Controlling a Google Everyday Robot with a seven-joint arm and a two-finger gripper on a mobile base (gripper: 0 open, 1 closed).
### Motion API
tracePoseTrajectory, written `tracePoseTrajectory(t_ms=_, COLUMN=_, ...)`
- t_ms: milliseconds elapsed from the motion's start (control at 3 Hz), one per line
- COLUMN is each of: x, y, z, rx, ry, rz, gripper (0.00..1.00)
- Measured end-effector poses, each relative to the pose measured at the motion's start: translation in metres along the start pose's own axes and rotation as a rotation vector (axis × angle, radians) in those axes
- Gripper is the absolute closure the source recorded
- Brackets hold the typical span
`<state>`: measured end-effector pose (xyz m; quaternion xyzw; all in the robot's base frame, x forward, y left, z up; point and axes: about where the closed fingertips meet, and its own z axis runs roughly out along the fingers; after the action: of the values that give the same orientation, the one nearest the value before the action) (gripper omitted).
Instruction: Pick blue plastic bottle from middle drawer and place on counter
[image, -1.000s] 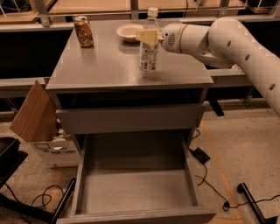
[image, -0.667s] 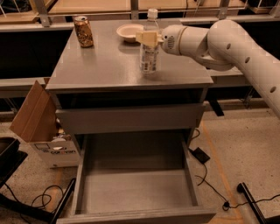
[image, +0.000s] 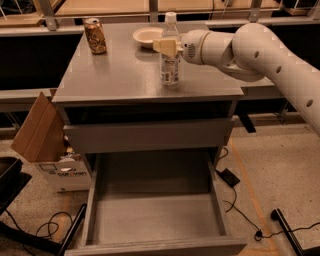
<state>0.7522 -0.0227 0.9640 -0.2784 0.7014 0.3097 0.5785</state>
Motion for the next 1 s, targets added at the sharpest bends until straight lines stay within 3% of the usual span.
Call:
tracePoseTrajectory(t_ms=667, x=0.023, y=0.001, z=0.011, rx=0.019, ry=0.047, rz=-0.024, gripper=1.0)
tracePoseTrajectory(t_ms=1000, x=0.023, y=0.003, z=0.013, rx=0.014, ry=0.047, rz=-0.024, gripper=0.82)
